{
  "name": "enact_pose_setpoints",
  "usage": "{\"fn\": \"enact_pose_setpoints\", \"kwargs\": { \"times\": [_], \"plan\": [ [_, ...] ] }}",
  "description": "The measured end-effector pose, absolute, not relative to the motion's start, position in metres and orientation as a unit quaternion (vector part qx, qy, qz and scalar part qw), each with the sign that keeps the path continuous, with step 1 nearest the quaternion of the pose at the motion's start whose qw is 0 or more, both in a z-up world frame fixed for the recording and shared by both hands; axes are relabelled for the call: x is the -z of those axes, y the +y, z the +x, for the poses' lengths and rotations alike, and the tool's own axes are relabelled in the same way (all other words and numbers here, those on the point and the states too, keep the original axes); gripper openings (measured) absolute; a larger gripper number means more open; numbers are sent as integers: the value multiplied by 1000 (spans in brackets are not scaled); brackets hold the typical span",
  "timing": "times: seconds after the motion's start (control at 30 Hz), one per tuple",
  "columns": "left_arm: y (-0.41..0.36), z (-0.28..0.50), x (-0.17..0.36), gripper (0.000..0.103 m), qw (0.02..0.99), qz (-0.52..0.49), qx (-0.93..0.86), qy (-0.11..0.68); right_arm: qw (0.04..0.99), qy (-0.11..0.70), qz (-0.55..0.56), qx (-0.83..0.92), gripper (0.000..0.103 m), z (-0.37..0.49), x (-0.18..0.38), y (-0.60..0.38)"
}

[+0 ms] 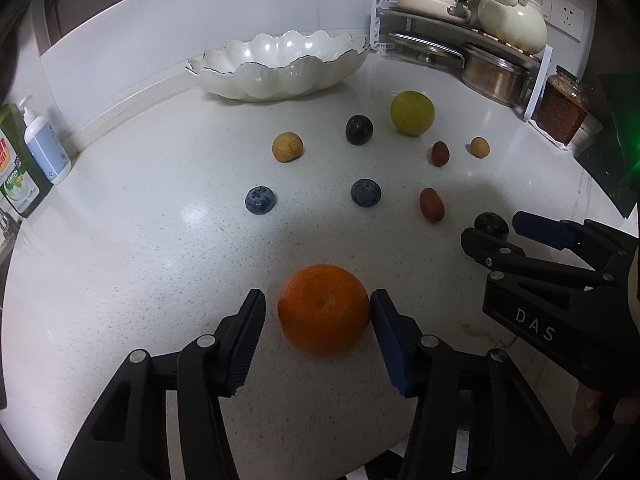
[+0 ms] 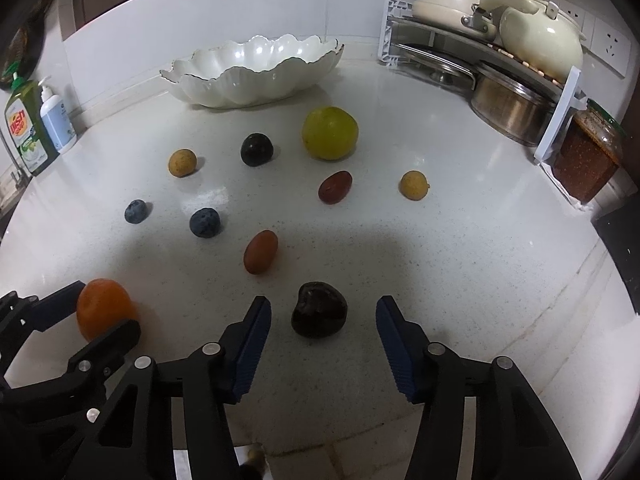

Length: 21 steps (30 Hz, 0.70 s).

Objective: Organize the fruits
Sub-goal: 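Move the left tool to the orange while the right tool approaches the dark plum, then close the left tool on the orange while the right tool grasps the dark plum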

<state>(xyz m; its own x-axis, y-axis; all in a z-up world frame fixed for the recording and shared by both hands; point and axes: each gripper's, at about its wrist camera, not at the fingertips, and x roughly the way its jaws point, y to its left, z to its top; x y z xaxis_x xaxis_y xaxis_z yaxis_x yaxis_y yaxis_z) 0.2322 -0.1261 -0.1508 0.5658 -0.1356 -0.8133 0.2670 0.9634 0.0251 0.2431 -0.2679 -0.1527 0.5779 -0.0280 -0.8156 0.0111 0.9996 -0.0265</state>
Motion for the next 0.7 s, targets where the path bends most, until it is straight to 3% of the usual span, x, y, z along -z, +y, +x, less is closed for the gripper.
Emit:
{"fn": "enact_pose_setpoints", "kwargs": {
  "times": [0.33,0.7],
  "plan": [
    [-128,234,152,45,878,70,125,456,886,464,-2,6,29,245,155,-269],
    [-121,235,146,44,881,54,121,454,891,454,-5,1,29,240,146,-264]
  ]
}}
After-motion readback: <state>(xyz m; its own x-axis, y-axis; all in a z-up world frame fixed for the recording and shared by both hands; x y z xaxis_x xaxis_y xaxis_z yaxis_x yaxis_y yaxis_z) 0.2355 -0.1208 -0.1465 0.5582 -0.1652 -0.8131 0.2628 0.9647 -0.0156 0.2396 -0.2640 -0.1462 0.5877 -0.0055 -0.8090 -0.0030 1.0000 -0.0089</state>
